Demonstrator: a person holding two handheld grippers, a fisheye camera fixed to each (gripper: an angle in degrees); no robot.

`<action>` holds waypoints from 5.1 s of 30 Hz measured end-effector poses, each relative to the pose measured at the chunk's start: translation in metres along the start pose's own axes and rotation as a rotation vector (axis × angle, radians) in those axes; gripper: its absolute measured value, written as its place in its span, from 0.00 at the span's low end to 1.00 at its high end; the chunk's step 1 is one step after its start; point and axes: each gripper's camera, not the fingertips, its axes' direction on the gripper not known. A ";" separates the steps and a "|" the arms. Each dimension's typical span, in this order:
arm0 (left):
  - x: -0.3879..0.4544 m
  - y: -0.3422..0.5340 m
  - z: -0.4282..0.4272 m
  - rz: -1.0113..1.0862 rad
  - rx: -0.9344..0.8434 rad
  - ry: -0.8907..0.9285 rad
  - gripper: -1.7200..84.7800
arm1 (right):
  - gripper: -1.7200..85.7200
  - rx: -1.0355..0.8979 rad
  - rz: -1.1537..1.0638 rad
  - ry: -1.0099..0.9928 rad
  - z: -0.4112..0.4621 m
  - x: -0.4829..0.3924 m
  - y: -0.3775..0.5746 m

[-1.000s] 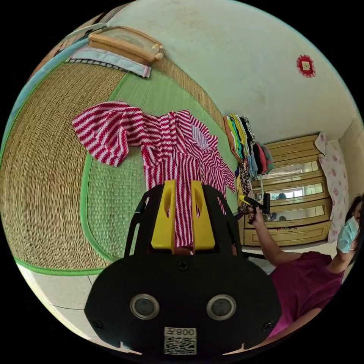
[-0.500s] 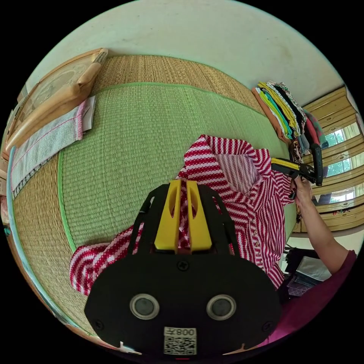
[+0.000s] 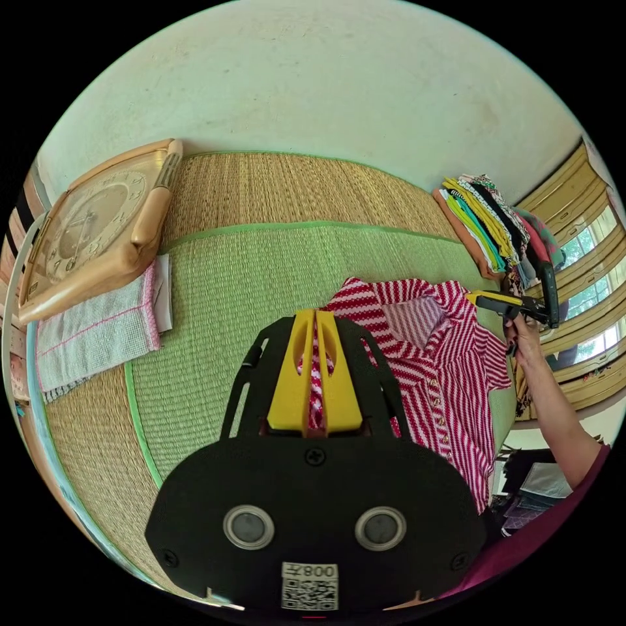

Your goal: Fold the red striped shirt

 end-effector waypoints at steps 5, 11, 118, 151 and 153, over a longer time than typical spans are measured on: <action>-0.013 -0.011 0.021 -0.035 0.017 0.031 0.06 | 0.07 -0.031 0.041 -0.013 0.014 0.017 -0.004; -0.030 0.023 0.011 -0.021 0.068 0.132 0.09 | 0.11 0.056 0.035 -0.086 -0.019 0.035 0.058; -0.199 -0.321 0.207 -0.293 0.035 0.914 0.04 | 0.06 0.059 -0.032 -0.547 -0.074 0.249 -0.024; -0.081 -0.218 0.195 0.083 0.071 -0.064 0.03 | 0.04 0.151 -0.053 -0.073 0.035 0.075 -0.083; -0.079 -0.216 0.203 0.057 0.059 -0.040 0.03 | 0.04 0.102 -0.051 -0.082 0.056 0.068 -0.093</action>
